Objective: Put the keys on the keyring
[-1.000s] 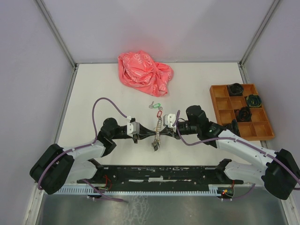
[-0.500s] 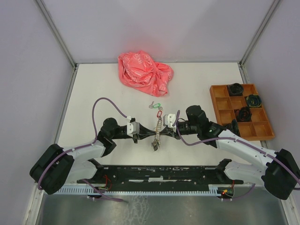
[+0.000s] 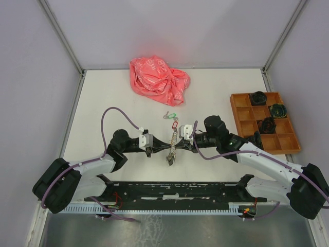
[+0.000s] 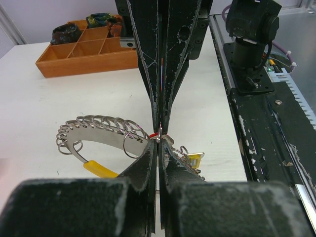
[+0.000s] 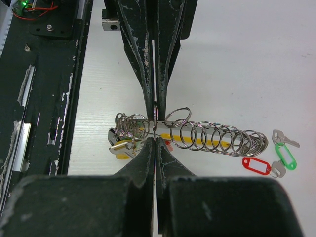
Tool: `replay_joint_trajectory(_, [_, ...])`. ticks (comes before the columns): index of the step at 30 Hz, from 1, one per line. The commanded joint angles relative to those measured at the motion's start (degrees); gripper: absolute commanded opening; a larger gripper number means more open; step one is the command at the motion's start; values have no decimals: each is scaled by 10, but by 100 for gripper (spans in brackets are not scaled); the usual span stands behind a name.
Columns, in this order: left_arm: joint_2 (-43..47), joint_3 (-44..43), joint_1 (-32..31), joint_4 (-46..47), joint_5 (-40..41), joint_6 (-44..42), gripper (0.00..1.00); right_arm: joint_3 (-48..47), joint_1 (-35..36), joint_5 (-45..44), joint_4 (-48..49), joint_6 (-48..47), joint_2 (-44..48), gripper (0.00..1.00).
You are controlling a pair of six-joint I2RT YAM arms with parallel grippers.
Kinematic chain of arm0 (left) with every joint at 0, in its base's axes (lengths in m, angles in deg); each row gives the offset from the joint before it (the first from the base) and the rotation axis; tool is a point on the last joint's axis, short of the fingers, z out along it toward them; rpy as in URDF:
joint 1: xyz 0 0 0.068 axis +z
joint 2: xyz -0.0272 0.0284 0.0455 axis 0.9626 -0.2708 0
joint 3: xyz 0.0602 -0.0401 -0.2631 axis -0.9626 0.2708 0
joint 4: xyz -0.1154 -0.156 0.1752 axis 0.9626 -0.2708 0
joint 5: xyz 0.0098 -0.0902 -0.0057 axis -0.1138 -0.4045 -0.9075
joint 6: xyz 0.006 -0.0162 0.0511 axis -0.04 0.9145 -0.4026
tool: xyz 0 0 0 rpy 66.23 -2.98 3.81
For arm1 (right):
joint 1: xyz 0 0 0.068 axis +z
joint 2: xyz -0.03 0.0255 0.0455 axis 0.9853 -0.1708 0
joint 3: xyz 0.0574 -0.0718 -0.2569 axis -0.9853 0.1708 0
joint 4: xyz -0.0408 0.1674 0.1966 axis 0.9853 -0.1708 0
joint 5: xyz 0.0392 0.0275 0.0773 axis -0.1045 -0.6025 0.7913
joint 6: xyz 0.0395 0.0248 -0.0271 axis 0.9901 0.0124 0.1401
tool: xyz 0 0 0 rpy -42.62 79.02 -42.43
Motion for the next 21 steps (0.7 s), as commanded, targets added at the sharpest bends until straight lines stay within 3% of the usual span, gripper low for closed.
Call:
replay_joint_trajectory(1, [1,-27,0,56,-4,19,3,-24,4,10,54,12,1,1])
replay_joint_trajectory(11, [-17,-18,0,121,-2,59,3,-15,15,0,96,25,-2,1])
replay_joint_trajectory(21, [-17,-18,0,107,8,53,3,2,16,-25,112,29,28,1])
